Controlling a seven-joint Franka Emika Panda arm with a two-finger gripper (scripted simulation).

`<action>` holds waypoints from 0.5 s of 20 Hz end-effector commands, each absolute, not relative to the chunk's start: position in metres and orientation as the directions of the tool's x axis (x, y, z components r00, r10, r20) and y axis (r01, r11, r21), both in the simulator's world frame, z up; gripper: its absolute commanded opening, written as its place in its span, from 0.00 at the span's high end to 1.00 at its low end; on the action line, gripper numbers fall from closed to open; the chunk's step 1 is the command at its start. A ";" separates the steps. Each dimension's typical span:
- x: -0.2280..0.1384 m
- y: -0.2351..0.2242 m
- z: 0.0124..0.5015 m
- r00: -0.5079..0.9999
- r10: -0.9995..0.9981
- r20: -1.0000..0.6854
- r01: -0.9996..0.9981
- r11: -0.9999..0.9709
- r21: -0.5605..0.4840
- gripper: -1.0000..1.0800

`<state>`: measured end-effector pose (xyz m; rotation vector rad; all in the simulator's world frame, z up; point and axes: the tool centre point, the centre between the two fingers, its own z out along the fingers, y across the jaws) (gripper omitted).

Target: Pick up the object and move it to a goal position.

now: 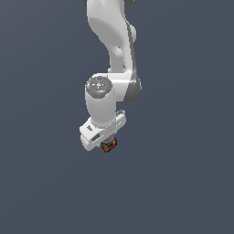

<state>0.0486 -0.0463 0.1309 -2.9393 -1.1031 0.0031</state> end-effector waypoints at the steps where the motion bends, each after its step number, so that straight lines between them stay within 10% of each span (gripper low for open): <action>1: 0.062 -0.054 0.143 0.753 0.658 0.001 0.658 -0.753 0.000 1.00; 10: 0.098 -0.076 0.169 0.753 0.658 0.001 0.658 -0.753 0.000 1.00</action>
